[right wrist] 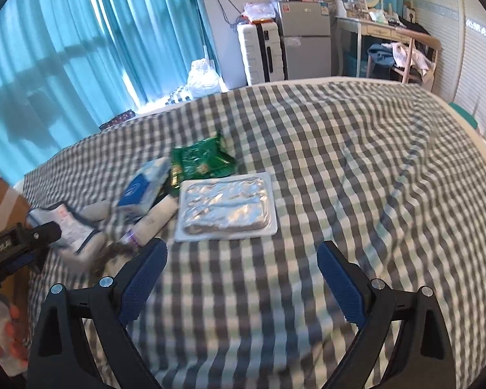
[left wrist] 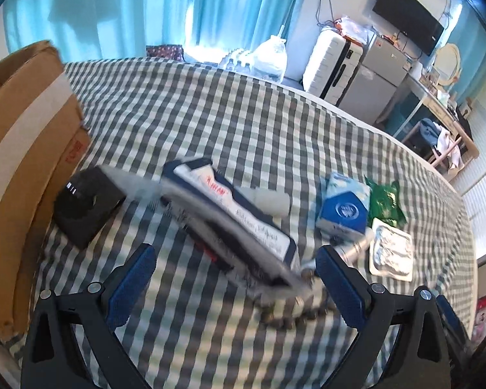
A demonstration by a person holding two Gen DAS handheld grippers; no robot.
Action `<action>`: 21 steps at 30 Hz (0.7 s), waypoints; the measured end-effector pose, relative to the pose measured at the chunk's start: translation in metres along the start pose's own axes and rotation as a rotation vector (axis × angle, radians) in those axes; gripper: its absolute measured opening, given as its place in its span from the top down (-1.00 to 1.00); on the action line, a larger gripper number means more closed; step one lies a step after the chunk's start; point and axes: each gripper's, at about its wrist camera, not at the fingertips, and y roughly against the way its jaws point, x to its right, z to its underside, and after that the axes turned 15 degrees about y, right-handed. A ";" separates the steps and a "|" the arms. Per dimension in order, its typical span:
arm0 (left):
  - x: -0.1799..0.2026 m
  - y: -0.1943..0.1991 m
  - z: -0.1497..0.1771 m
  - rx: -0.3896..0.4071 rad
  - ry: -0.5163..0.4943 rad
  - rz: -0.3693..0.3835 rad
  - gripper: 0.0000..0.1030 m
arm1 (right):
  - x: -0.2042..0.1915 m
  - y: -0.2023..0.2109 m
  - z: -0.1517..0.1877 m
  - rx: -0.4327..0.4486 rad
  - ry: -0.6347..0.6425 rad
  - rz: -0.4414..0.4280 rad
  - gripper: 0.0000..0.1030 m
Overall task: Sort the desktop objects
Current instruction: 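Grasp the white-and-navy tissue pack with the left tool while the right tool grasps the silver blister pack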
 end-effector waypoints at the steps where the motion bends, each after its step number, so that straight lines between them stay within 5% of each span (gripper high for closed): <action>1: 0.002 -0.004 -0.001 0.002 -0.012 -0.002 -0.87 | 0.003 -0.005 -0.002 -0.003 -0.009 -0.004 -0.83; 3: 0.005 -0.013 -0.003 0.001 -0.036 -0.011 -0.64 | 0.008 -0.016 -0.007 -0.007 -0.019 -0.008 -0.83; 4: 0.006 -0.017 -0.003 -0.010 -0.050 -0.012 -0.30 | 0.010 -0.023 -0.010 -0.009 -0.018 -0.010 -0.83; 7: 0.008 -0.027 -0.001 -0.023 -0.101 -0.034 0.22 | 0.020 -0.043 -0.015 -0.039 -0.045 -0.030 -0.83; 9: 0.006 -0.028 0.001 -0.023 -0.120 -0.025 0.39 | 0.028 -0.055 -0.013 -0.069 -0.086 -0.039 -0.78; 11: 0.004 -0.025 0.003 -0.019 -0.130 -0.014 0.47 | 0.033 -0.062 -0.010 -0.081 -0.111 -0.047 -0.51; 12: 0.003 -0.023 0.005 -0.016 -0.140 -0.012 0.53 | 0.033 -0.059 -0.011 -0.069 -0.104 -0.038 -0.24; 13: 0.004 -0.021 0.006 -0.013 -0.151 -0.008 0.55 | 0.034 -0.054 -0.012 -0.049 -0.097 -0.058 0.30; 15: 0.005 -0.016 0.007 -0.003 -0.167 -0.007 0.55 | 0.035 -0.048 -0.013 -0.044 -0.103 -0.085 0.44; 17: 0.005 -0.011 0.009 -0.003 -0.185 0.000 0.55 | 0.034 -0.037 -0.011 -0.019 -0.099 -0.111 0.79; 21: 0.003 -0.004 0.013 -0.001 -0.200 -0.007 0.55 | 0.029 -0.016 -0.008 0.022 -0.134 -0.227 0.83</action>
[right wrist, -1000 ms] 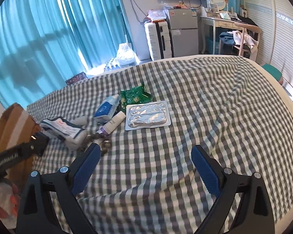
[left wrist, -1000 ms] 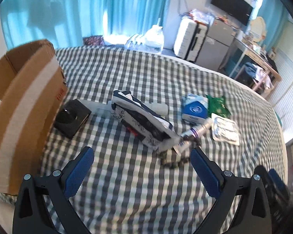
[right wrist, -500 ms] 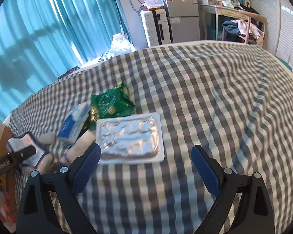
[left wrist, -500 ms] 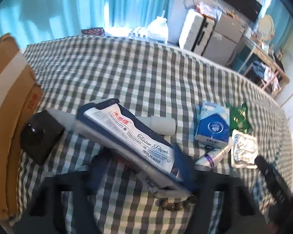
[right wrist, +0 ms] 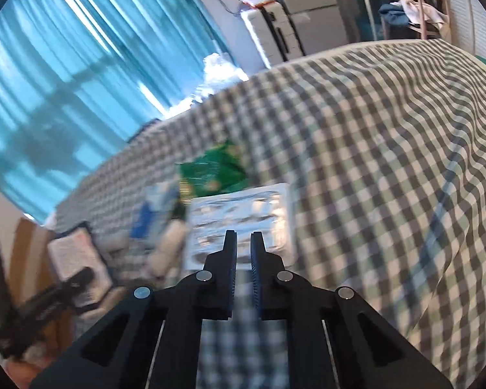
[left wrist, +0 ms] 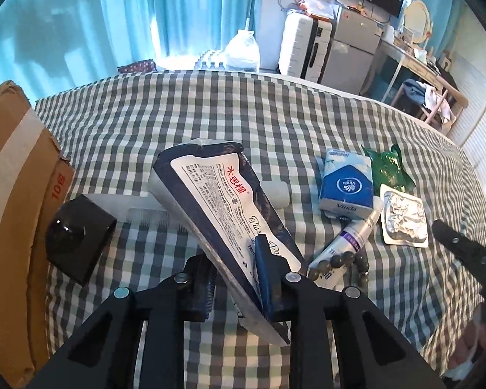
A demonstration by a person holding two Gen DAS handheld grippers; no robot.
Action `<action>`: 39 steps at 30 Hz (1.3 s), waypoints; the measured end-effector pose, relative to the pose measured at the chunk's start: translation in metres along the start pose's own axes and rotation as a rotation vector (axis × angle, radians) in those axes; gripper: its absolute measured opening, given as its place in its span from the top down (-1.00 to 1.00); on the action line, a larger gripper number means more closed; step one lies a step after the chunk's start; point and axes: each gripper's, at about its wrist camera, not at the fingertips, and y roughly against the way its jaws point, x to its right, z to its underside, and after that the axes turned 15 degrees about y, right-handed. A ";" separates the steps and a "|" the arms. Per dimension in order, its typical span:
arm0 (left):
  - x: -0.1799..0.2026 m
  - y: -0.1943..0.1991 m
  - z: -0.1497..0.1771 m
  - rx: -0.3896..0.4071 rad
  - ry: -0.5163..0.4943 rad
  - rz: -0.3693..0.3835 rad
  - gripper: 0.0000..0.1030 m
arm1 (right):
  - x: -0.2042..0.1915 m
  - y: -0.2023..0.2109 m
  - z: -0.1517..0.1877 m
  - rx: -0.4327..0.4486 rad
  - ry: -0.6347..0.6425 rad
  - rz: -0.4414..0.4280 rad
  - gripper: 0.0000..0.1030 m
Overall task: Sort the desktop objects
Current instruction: 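Grasp the white-and-navy tissue pack with the left tool while the right tool grasps the silver blister pack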
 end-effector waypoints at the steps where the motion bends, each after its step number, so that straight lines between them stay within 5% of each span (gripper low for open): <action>1: -0.002 -0.001 0.000 -0.005 0.001 -0.002 0.55 | -0.007 0.005 0.000 0.011 0.017 -0.015 0.83; 4: -0.004 -0.001 0.003 -0.010 -0.001 -0.010 0.55 | -0.019 0.010 0.002 0.002 0.043 0.011 0.80; 8: -0.007 0.005 0.011 0.000 -0.016 -0.003 0.55 | -0.004 0.000 0.005 -0.036 -0.002 0.093 -0.05; 14: 0.011 0.013 0.003 0.030 -0.058 0.031 0.55 | 0.029 -0.025 0.010 -0.079 -0.118 0.031 -0.06; 15: 0.014 0.011 0.002 0.027 -0.065 0.032 0.55 | 0.031 -0.024 0.011 -0.070 -0.120 0.022 -0.04; 17: 0.020 0.004 0.000 0.017 -0.072 0.028 0.55 | 0.033 -0.019 0.011 -0.061 -0.119 -0.003 0.46; 19: 0.023 -0.004 0.001 -0.002 -0.069 0.026 0.55 | 0.035 -0.014 0.009 -0.050 -0.120 -0.049 0.61; 29: 0.019 -0.020 0.007 -0.029 -0.062 0.030 0.55 | 0.002 -0.004 -0.007 0.042 -0.076 -0.190 0.67; 34: 0.018 -0.023 0.009 -0.020 -0.072 0.052 0.55 | -0.021 -0.031 -0.023 0.047 -0.036 -0.145 0.80; 39: 0.005 -0.008 0.003 0.011 -0.071 0.108 0.71 | -0.055 -0.006 -0.027 0.088 0.129 -0.030 0.83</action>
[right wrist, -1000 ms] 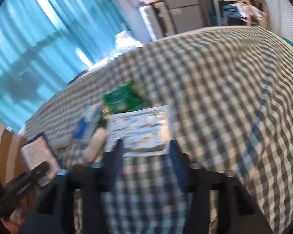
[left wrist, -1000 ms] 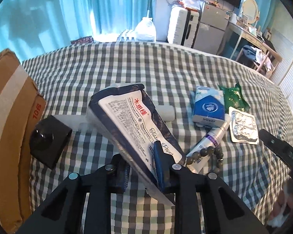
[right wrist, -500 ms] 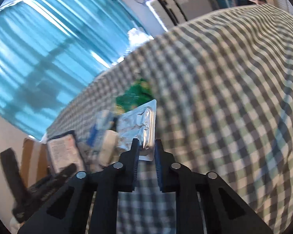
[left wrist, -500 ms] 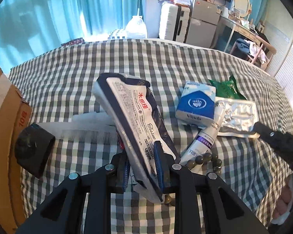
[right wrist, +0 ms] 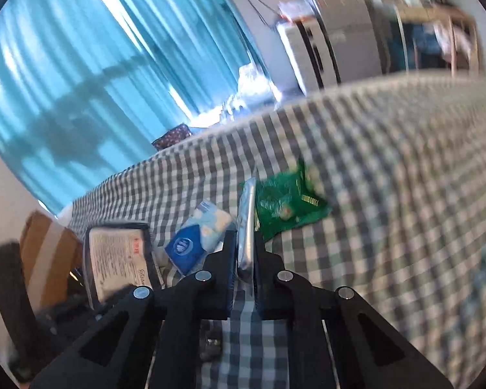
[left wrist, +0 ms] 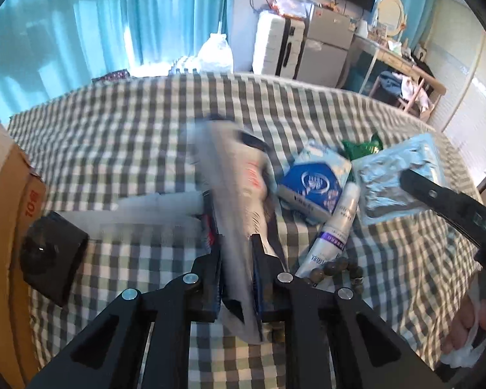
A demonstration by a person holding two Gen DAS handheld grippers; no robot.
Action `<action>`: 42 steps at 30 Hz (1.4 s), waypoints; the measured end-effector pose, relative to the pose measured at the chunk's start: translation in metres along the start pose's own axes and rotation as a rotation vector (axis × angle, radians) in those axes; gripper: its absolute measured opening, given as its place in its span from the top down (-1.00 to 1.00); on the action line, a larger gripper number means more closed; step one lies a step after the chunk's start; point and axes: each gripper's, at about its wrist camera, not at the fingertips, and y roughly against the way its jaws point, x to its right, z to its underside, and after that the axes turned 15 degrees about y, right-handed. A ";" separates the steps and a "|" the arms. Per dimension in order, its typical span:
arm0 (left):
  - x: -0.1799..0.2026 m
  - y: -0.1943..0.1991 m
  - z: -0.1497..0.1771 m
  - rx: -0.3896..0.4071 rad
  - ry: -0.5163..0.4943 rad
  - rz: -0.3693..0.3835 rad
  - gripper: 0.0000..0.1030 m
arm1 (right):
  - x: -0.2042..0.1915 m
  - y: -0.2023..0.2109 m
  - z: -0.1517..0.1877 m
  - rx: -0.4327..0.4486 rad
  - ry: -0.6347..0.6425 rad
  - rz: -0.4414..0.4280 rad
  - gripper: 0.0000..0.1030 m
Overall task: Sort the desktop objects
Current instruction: 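Grasp the white-and-navy tissue pack with the left tool while the right tool grasps the silver blister pack, then carry the tissue pack and blister pack into the cardboard box and open both tools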
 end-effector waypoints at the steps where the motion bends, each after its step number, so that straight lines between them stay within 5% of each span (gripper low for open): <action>1: -0.001 0.004 -0.002 0.004 0.006 0.012 0.71 | -0.001 0.007 0.000 0.008 0.014 0.010 0.83; 11: -0.015 0.060 -0.002 0.010 0.042 0.104 0.79 | -0.031 0.085 0.004 0.019 0.051 0.084 0.83; 17: -0.004 0.033 0.013 -0.038 0.016 0.095 0.76 | -0.056 0.105 0.011 0.031 0.058 0.066 0.83; 19: -0.004 0.017 0.011 -0.051 0.013 0.054 0.43 | -0.060 0.108 0.015 0.032 0.071 0.067 0.83; 22: -0.008 0.004 0.007 -0.056 0.036 0.027 0.36 | -0.061 0.106 0.020 0.024 0.073 0.052 0.83; 23: -0.010 0.000 0.006 -0.066 0.044 0.028 0.41 | -0.059 0.103 0.022 0.014 0.070 0.049 0.83; 24: -0.011 -0.003 0.005 -0.070 0.046 0.030 0.73 | -0.057 0.101 0.024 0.007 0.066 0.046 0.83; 27: -0.014 -0.001 0.004 -0.050 0.047 0.041 0.82 | -0.048 0.090 0.025 -0.008 0.047 0.034 0.82; 35: -0.015 0.060 -0.005 0.031 0.085 0.148 0.82 | -0.053 0.094 0.022 -0.009 0.063 0.024 0.83; 42: -0.028 0.143 -0.018 0.130 0.077 0.146 0.81 | -0.103 0.125 0.012 0.034 0.140 0.002 0.83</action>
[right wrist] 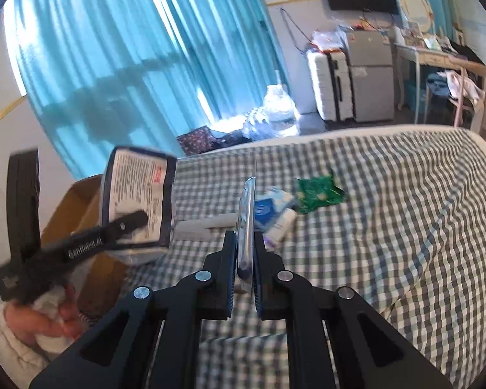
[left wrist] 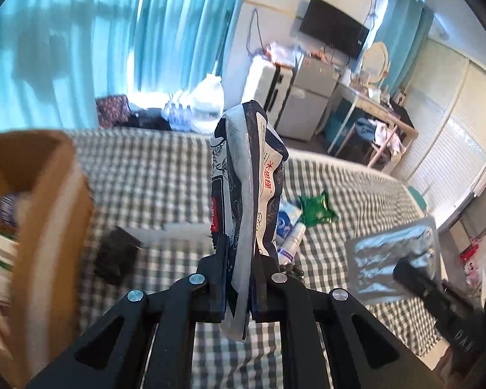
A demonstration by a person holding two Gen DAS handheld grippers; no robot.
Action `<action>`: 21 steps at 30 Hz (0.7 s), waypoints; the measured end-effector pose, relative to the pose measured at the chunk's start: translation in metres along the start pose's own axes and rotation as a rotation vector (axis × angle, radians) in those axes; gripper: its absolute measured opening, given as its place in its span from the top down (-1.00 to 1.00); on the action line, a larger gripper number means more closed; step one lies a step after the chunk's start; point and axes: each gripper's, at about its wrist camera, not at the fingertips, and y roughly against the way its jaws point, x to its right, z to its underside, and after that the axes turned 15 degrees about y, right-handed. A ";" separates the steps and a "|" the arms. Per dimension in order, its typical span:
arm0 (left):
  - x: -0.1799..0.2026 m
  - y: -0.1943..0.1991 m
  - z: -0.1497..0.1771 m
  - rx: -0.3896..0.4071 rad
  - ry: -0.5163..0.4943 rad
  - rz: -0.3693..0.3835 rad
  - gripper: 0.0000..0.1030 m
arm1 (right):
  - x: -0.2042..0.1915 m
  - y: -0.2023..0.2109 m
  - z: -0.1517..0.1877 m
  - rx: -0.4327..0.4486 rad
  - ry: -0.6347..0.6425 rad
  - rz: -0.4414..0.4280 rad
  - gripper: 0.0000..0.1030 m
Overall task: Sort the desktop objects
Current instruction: 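Carry the tissue pack and blister pack into the cardboard box and open both tools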
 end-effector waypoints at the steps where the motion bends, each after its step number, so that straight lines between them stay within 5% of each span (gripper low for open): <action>1: -0.003 0.011 -0.004 0.015 0.000 -0.003 0.81 | -0.010 0.006 -0.003 0.006 0.017 -0.002 0.83; 11: -0.045 0.112 -0.028 0.162 0.007 -0.028 0.81 | -0.118 0.047 -0.032 0.079 0.199 -0.107 0.83; 21: -0.149 0.153 -0.053 0.212 0.104 -0.191 0.81 | -0.215 0.010 -0.060 0.071 0.304 -0.314 0.83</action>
